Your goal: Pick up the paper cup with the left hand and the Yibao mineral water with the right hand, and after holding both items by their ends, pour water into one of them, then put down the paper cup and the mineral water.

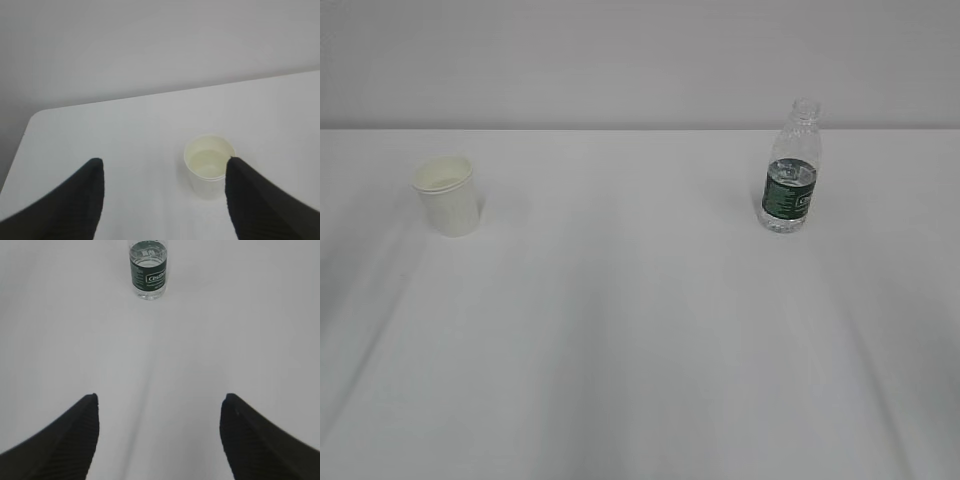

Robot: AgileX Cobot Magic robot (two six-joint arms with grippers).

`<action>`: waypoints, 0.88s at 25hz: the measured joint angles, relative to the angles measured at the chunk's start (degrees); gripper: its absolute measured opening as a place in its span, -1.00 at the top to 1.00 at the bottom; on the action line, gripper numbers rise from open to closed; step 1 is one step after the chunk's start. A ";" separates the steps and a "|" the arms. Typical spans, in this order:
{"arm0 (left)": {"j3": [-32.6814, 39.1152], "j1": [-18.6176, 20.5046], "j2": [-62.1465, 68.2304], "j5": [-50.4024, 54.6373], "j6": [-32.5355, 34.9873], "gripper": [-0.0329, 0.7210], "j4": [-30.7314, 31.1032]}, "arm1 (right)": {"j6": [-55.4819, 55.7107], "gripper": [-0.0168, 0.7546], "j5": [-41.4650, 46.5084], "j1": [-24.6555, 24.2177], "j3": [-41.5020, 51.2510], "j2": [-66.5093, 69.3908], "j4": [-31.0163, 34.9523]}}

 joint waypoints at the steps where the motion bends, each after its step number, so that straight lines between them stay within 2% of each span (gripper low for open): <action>1: 0.00 0.00 -1.30 0.75 0.00 -0.52 -0.10 | -0.25 -0.53 -0.32 0.00 0.00 0.00 0.09; 6: 0.00 0.00 -6.50 3.84 0.00 -0.52 -0.46 | -1.21 -0.52 -1.93 0.00 0.00 -1.30 0.47; 16: 0.19 0.00 -13.96 8.44 0.00 -0.51 -6.81 | -1.54 -0.53 -3.92 0.00 0.00 -7.23 0.58; 22: 0.19 0.00 -18.27 10.97 0.00 -0.49 -10.50 | -1.65 -0.53 -3.81 0.00 0.00 -15.27 0.80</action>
